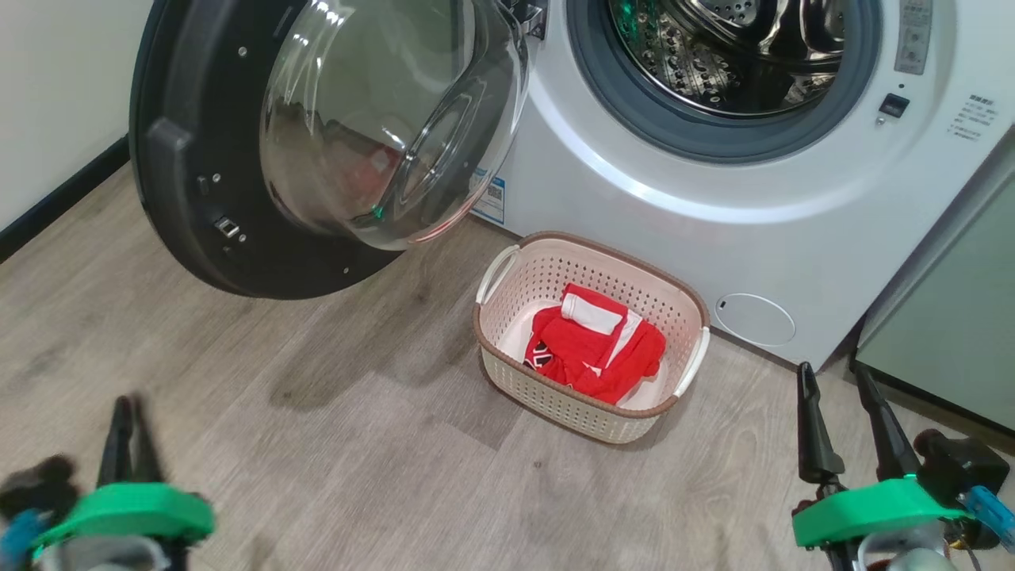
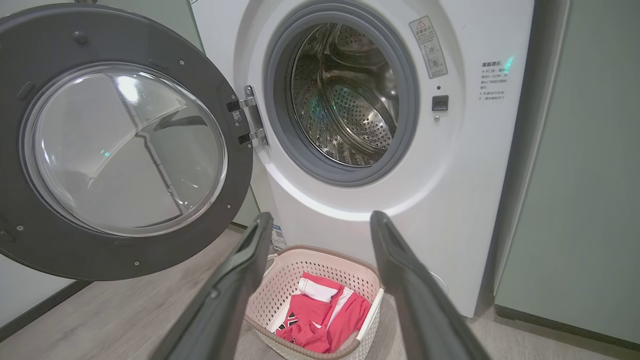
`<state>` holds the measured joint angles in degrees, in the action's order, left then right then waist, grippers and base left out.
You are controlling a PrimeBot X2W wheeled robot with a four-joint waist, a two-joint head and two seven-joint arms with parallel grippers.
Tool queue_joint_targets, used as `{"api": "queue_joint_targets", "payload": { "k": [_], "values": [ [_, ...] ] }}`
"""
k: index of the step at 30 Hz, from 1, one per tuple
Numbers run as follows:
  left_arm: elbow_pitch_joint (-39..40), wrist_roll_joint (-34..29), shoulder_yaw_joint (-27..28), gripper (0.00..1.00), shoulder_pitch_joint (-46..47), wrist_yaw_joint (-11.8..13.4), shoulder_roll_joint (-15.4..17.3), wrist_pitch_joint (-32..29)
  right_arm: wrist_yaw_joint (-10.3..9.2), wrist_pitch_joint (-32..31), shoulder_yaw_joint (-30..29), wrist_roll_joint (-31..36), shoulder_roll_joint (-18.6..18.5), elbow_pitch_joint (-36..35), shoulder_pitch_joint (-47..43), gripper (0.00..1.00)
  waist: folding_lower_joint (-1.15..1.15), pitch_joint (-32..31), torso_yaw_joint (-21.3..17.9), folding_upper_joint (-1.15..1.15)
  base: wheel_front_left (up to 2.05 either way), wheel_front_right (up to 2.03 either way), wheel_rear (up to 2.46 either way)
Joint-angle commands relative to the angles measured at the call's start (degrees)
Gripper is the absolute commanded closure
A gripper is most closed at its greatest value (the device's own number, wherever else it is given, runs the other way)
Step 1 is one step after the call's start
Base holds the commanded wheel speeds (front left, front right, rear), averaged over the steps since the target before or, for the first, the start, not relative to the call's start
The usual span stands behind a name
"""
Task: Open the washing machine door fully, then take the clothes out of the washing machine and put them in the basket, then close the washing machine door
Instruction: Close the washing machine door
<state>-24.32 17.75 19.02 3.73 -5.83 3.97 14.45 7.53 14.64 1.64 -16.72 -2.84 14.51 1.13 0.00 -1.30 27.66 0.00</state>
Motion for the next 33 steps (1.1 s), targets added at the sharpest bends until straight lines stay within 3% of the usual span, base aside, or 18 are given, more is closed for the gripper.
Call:
{"api": "queue_joint_targets", "payload": {
  "k": [1,5,9,10,12,17,20,24,28,33],
  "values": [
    [1.1,2.7,3.1,1.0,2.7,-0.6,1.0,0.5,-0.04,0.4,1.4,-0.3,-0.9,-1.6,2.0,0.0,0.0,-0.1,-0.1,0.0,0.0,0.0,0.0],
    [-1.8,12.2,7.0,1.0,5.8,-1.4,4.2,-1.9,-0.04,0.4,1.0,-0.3,-0.9,-1.8,1.4,0.0,0.0,-0.1,-0.1,0.0,0.0,0.0,0.0],
    [-5.4,25.8,11.0,1.0,12.5,-1.6,8.7,-8.5,-0.04,0.4,0.3,-0.1,-0.8,-2.0,0.5,0.0,0.0,0.1,0.0,0.0,0.0,0.0,0.0],
    [-5.4,25.8,11.0,1.0,12.5,-1.6,8.7,-8.5,-0.04,0.4,0.3,-0.1,-0.8,-2.0,0.5,0.0,0.0,0.1,0.0,0.0,0.0,0.0,0.0],
    [-7.6,31.5,12.6,1.0,15.8,-1.6,11.1,-12.0,-0.04,0.4,0.2,0.0,-0.7,-2.1,0.3,0.0,0.0,0.4,-0.3,0.0,0.0,0.0,0.0],
    [-17.7,44.2,18.5,1.0,26.2,-1.6,17.6,-20.9,-0.04,0.4,0.7,0.1,-0.7,-1.9,0.6,0.0,0.0,1.2,-2.4,0.0,0.0,0.0,0.0],
    [-25.1,49.7,21.0,1.0,32.4,0.2,21.1,-27.9,-0.04,0.4,1.0,0.2,-0.9,-1.9,1.1,0.0,0.0,1.7,-4.0,0.0,0.0,0.0,0.0],
    [-31.9,54.4,22.2,1.0,39.1,3.3,24.6,-37.5,-0.04,0.4,1.3,0.3,-1.5,-1.8,1.5,0.0,0.0,2.4,-6.1,0.0,0.0,0.0,0.0],
    [-35.6,55.5,21.6,1.0,43.3,5.2,27.4,-42.7,-0.04,0.4,1.8,0.1,-2.1,-1.7,1.8,0.0,0.0,3.1,-8.3,0.0,0.0,0.0,0.0],
    [-37.1,54.3,18.5,1.0,46.4,5.7,28.8,-48.0,-0.04,0.4,2.2,0.1,-2.9,-1.8,2.6,0.0,0.0,4.7,-11.0,0.0,0.0,0.0,0.0]
  ]
}}
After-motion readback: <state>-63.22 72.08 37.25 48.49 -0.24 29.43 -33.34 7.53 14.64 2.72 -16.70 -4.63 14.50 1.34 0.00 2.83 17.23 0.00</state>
